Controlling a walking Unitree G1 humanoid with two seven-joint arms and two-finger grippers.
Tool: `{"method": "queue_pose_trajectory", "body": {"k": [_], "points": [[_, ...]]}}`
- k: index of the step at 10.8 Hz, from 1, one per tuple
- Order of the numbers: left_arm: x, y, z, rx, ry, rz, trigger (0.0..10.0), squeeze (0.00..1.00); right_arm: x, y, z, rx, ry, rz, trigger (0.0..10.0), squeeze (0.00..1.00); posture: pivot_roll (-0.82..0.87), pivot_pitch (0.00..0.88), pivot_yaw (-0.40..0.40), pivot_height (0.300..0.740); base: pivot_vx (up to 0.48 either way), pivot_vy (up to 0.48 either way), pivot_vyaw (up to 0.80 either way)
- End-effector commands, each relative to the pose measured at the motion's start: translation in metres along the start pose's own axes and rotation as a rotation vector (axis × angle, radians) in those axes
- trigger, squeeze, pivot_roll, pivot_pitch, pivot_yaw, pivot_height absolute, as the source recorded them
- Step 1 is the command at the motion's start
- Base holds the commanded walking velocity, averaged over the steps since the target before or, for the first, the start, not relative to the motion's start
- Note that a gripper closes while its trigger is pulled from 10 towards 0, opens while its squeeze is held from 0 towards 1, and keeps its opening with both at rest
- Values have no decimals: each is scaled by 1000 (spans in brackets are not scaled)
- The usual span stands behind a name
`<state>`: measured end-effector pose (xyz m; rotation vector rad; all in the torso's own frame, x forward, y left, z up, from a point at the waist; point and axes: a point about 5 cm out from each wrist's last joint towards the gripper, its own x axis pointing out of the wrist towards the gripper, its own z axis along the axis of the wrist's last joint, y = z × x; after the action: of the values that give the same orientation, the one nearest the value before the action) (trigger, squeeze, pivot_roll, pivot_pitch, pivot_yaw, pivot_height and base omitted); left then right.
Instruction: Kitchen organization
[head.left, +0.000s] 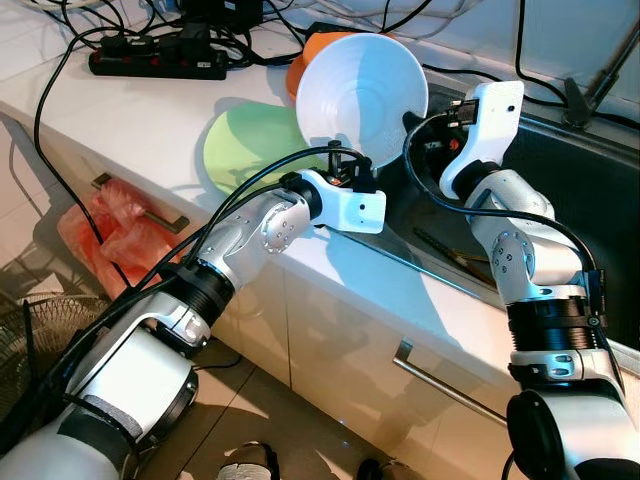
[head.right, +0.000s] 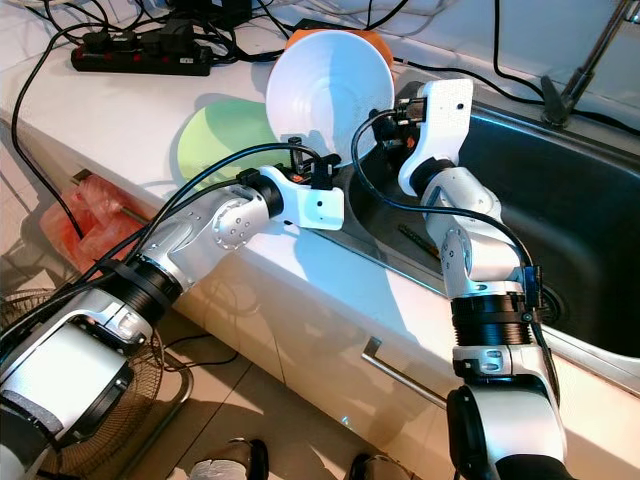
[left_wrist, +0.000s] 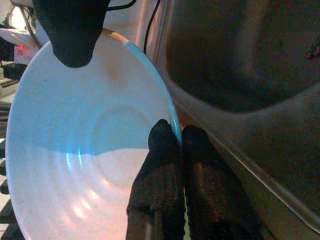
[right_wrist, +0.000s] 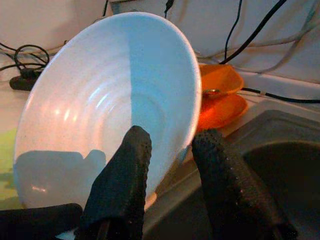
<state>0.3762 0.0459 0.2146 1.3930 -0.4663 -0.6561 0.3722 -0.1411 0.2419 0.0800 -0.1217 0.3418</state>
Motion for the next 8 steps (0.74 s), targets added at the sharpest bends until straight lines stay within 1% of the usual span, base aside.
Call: {"method": "queue_pose_trajectory", "body": {"k": [1,6,7,8], "points": [[5,10,14,40,-55,40,10000,0,-1,1,-1,20,7,-3,10000,0,55,119,-3,740,0,0,0],[6,11,24,52,-99,61,10000,0,3,7,-8,47,20,-3,10000,0,65,103,-5,740,0,0,0],[6,14,31,58,-136,94,10000,0,3,6,-13,64,38,-17,10000,0,67,103,-5,740,0,0,0],[5,17,32,65,-139,117,10000,0,3,5,-15,70,48,-24,10000,0,68,104,-6,740,0,0,0]]}}
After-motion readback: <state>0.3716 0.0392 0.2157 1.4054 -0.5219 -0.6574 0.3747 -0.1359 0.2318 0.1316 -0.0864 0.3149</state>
